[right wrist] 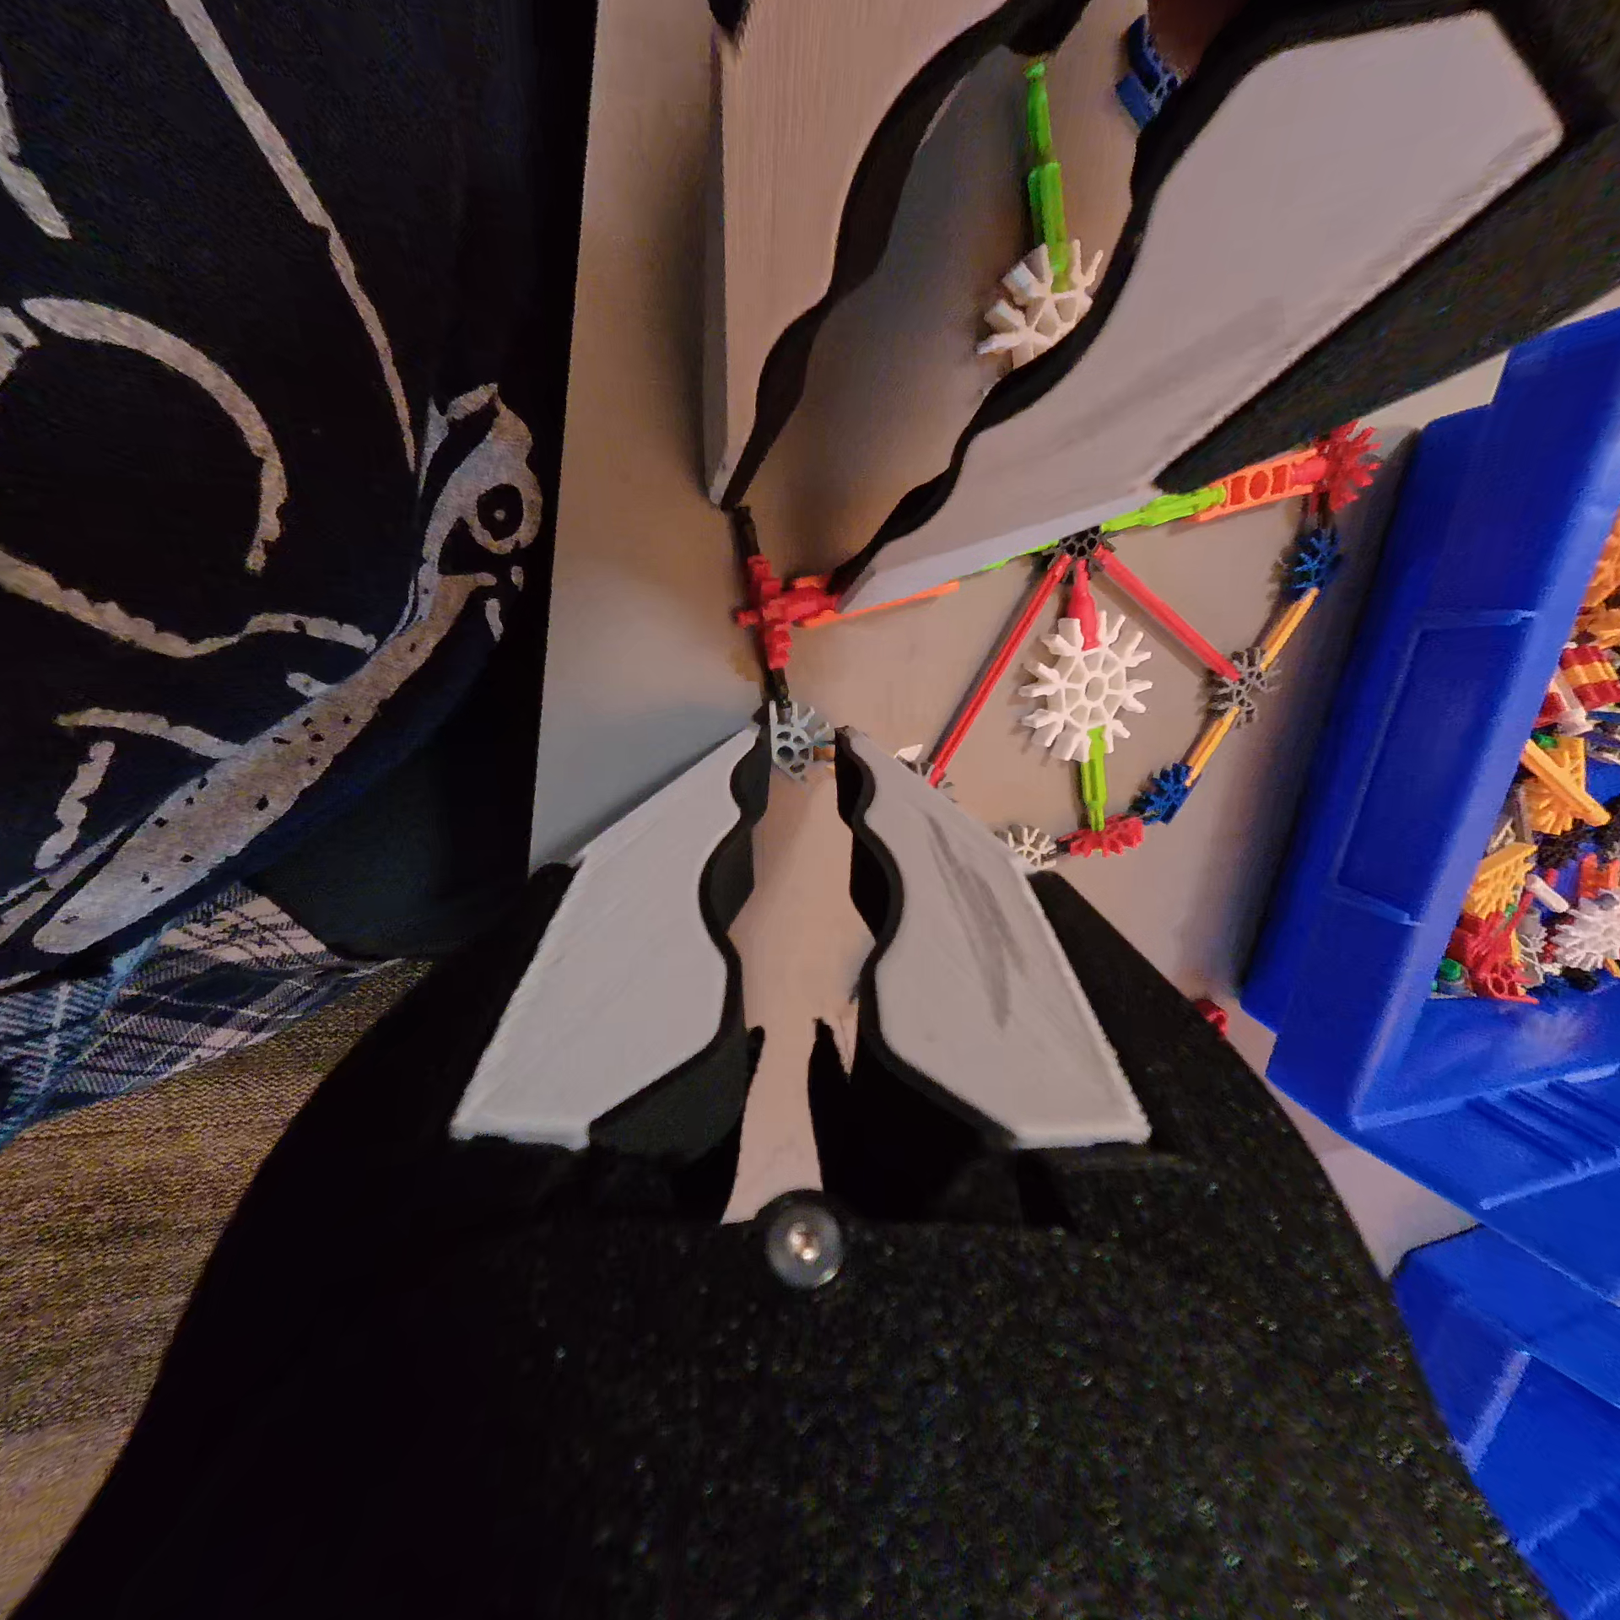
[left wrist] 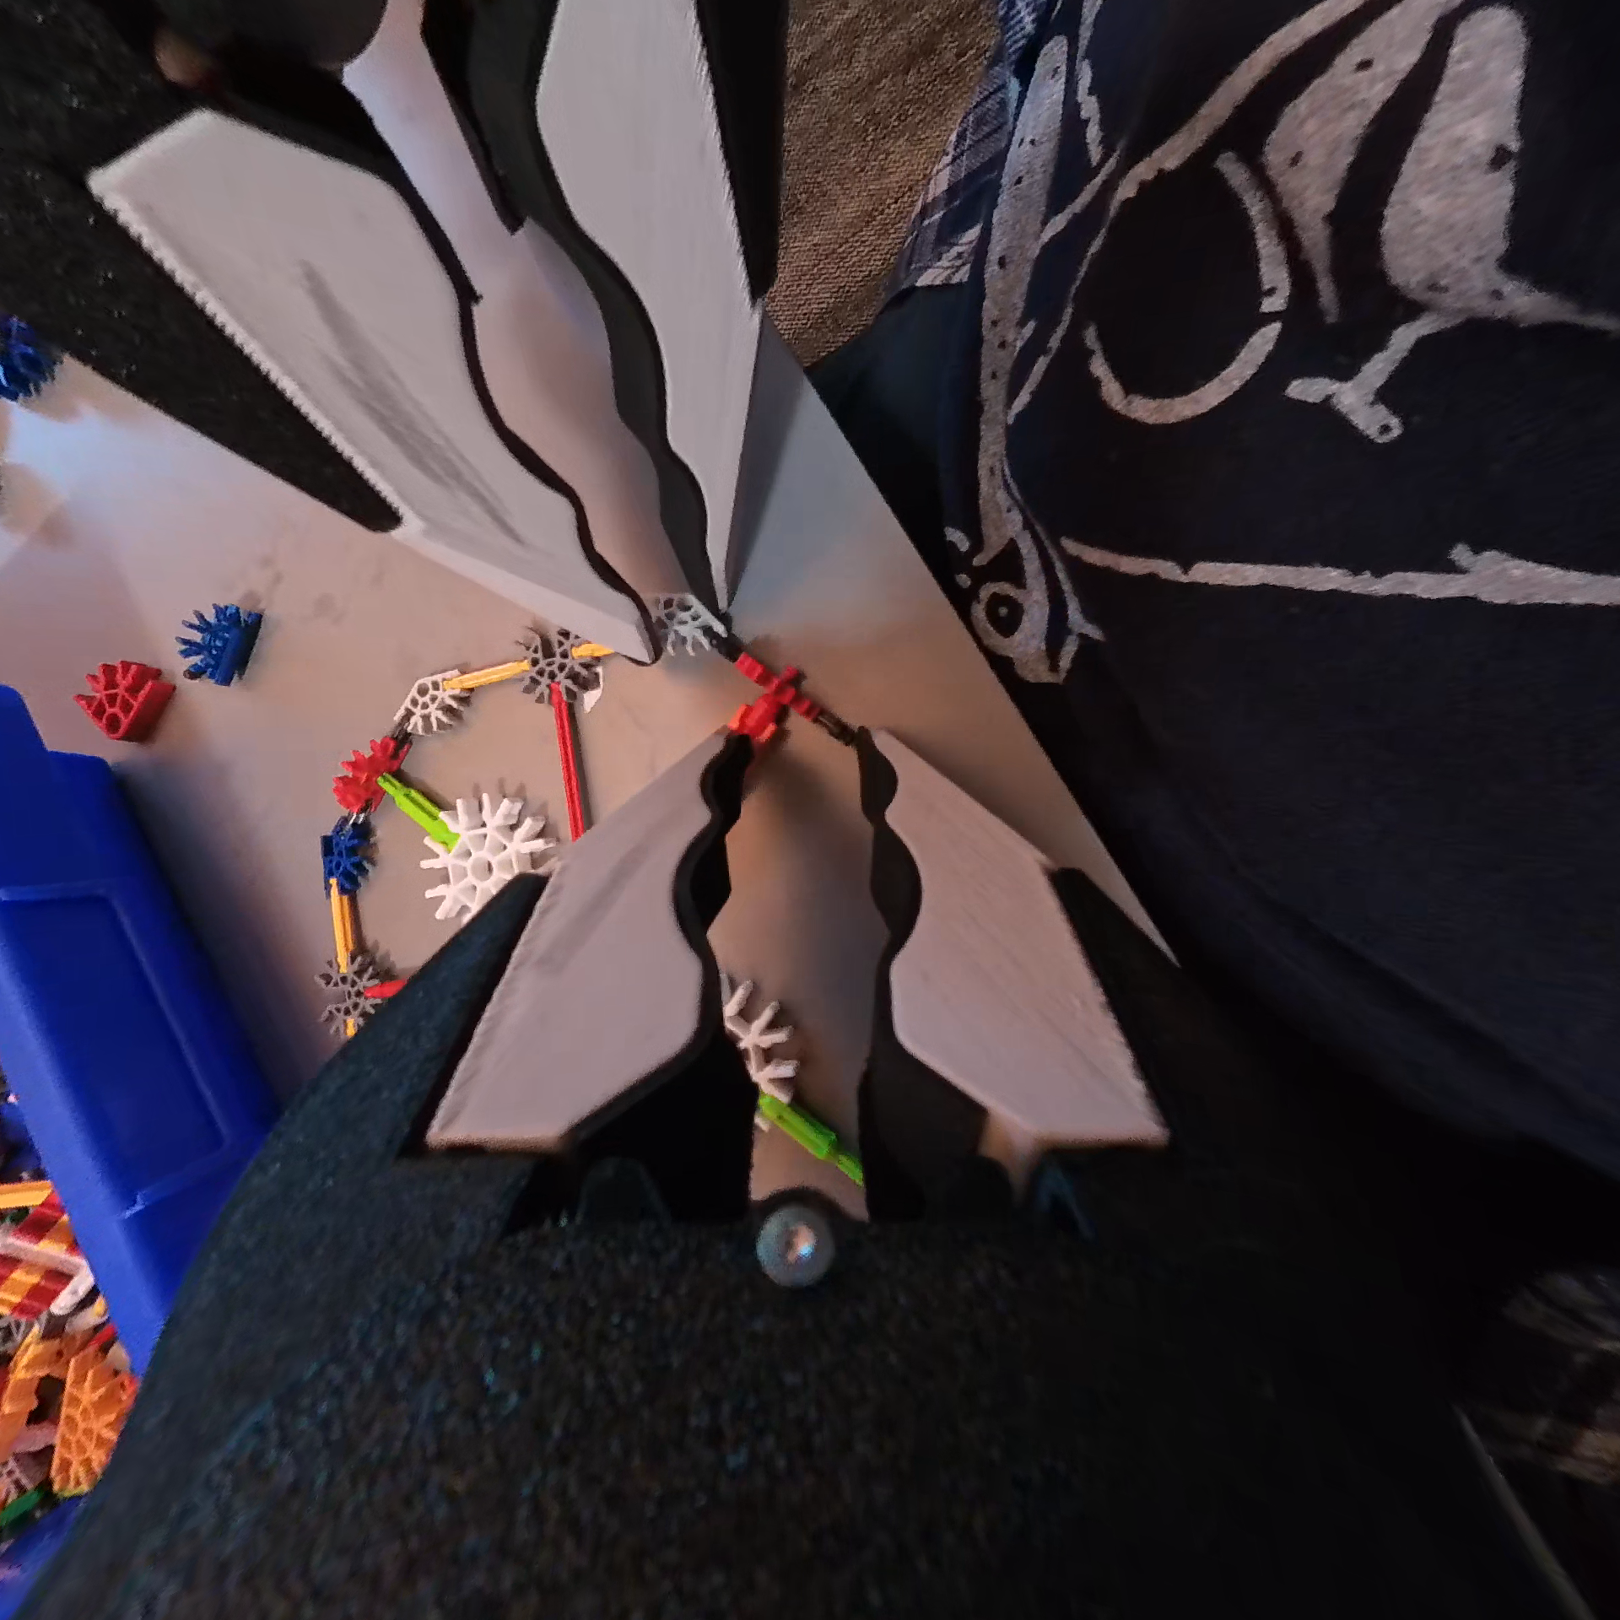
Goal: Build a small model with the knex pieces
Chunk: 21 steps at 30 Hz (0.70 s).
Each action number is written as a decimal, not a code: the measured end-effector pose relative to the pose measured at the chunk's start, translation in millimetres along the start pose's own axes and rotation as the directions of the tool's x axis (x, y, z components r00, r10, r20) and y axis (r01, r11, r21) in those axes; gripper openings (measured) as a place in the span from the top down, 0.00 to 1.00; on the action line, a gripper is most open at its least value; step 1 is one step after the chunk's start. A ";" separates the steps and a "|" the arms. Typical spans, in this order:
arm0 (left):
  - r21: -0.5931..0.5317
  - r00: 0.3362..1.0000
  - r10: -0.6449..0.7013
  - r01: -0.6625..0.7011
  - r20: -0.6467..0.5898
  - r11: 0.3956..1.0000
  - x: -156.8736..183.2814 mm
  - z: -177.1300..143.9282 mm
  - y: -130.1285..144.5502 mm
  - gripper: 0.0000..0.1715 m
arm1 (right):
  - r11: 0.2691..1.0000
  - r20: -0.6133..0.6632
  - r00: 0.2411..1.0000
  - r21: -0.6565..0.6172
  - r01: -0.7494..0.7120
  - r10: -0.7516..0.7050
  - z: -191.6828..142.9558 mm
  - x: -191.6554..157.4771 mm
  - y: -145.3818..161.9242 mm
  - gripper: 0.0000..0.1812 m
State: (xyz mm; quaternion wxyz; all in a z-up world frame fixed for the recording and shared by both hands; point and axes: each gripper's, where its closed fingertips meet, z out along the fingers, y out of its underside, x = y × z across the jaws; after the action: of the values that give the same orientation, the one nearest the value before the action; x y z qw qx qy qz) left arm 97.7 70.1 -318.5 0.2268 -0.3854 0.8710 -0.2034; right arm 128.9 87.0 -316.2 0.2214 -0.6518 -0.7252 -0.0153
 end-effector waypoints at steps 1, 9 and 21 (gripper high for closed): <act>0.001 1.000 0.001 -0.001 0.000 1.000 -0.5 -0.1 0.4 0.85 | 1.000 0.001 1.000 -0.003 -0.003 0.003 0.4 0.4 0.4 0.92; 0.030 0.999 0.028 -0.028 -0.019 0.999 -3.9 -0.3 0.4 0.87 | 0.998 -0.018 0.998 -0.004 -0.058 0.058 -4.8 5.3 3.8 0.92; 0.010 1.000 -0.002 0.002 -0.007 1.000 -9.6 -1.6 3.0 0.86 | 0.991 -0.056 0.991 0.051 -0.122 0.125 -5.7 7.3 3.1 0.92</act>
State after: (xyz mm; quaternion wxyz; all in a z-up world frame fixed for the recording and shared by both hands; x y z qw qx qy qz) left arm 100.8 79.6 -316.5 0.2255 -0.3846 0.8703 -0.2092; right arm 133.2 92.5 -309.4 0.2589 -0.6891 -0.6768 -0.0036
